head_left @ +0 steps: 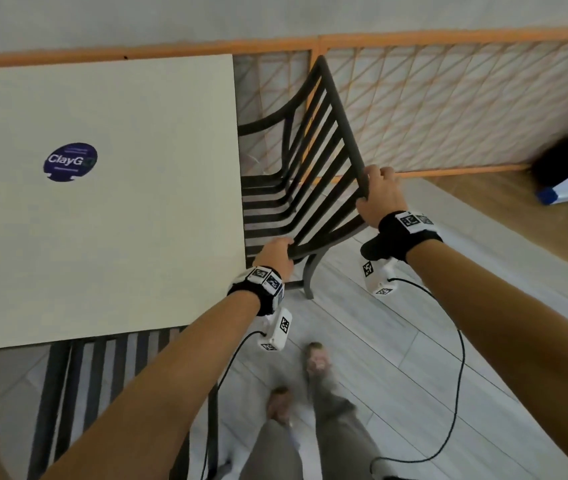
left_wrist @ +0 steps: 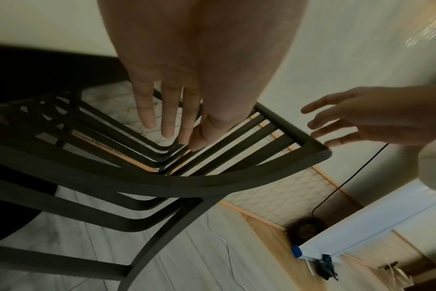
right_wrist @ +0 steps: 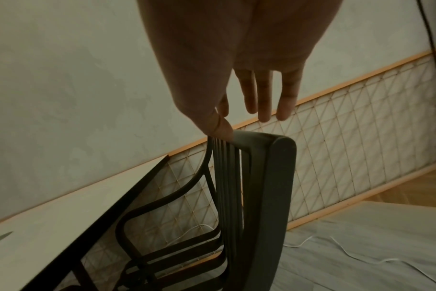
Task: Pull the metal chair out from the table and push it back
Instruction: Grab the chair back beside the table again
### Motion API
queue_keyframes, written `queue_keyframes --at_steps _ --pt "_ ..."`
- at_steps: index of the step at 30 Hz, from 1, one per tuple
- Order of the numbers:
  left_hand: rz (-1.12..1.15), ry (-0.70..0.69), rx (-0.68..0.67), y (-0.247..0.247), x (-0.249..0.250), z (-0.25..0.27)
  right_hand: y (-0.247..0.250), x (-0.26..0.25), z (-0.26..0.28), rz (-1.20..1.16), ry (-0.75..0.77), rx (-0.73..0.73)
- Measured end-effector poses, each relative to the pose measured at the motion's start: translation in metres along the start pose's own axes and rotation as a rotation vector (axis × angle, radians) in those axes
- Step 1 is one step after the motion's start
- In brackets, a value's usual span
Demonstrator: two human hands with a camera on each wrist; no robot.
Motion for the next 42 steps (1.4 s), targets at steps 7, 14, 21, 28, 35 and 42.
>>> queue_keyframes --at_steps 7,14,21,28,35,42 --pt "-0.042 0.020 -0.029 -0.054 0.014 -0.058 -0.033 0.018 -0.055 -0.079 0.016 -0.042" --pt "-0.120 0.111 -0.188 -0.113 0.021 -0.094 -0.063 0.023 -0.076 0.053 0.067 -0.110" --pt "-0.115 0.079 -0.195 -0.129 0.011 -0.089 -0.056 0.029 -0.054 0.003 0.004 -0.080" --pt "-0.043 0.056 -0.196 -0.120 0.019 -0.099 -0.057 0.027 -0.070 0.008 0.014 -0.075" --pt "-0.033 0.025 -0.178 -0.119 0.023 -0.093 -0.056 0.031 -0.066 0.011 -0.006 -0.066" --pt "-0.023 0.042 -0.216 -0.112 0.023 -0.083 -0.048 0.033 -0.056 -0.031 -0.039 -0.060"
Point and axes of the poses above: each hand's wrist, its own z-axis away from the middle knuckle, its own y-axis out of the back of the hand, x = y × z, the point moved 3 cm from there along -z, towards the middle knuckle, and after that the axes turned 6 degrees about x, right-handed, at the moved point
